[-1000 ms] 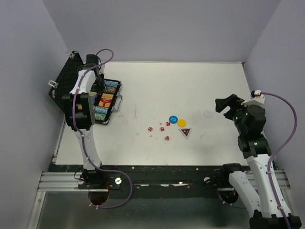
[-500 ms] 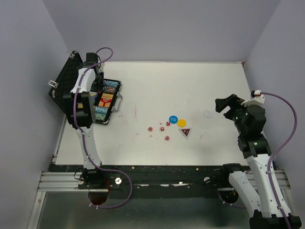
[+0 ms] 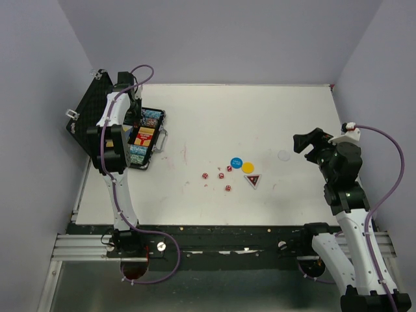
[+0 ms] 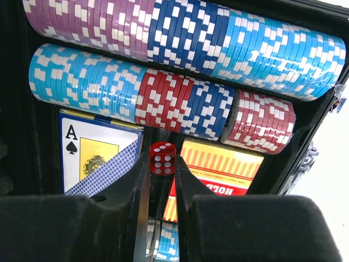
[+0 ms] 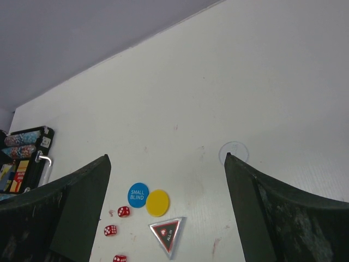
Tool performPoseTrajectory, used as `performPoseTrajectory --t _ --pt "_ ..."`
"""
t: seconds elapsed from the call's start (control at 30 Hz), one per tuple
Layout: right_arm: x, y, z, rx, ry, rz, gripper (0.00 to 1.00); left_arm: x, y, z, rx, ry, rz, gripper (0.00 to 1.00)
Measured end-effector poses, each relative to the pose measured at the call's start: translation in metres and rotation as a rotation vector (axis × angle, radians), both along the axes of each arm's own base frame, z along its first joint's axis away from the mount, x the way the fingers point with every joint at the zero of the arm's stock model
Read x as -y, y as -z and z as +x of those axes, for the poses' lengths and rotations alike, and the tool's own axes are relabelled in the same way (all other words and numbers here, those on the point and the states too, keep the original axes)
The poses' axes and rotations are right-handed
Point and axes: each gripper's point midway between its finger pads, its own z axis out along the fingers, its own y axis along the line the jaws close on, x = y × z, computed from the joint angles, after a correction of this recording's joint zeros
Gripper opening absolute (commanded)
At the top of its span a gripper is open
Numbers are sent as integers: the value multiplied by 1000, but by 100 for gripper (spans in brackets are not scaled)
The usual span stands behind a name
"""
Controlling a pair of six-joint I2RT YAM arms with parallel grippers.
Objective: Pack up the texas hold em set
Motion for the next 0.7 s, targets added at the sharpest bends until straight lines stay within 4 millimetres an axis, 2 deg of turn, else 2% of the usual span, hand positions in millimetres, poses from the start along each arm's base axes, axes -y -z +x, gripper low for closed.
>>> performPoseTrajectory --t 0.27,0.7 --pt "0 1 0 -3 0 0 93 0 0 -1 -5 0 -1 42" --pt "0 1 1 -5 0 -1 93 0 0 -1 -5 -1 -1 44"
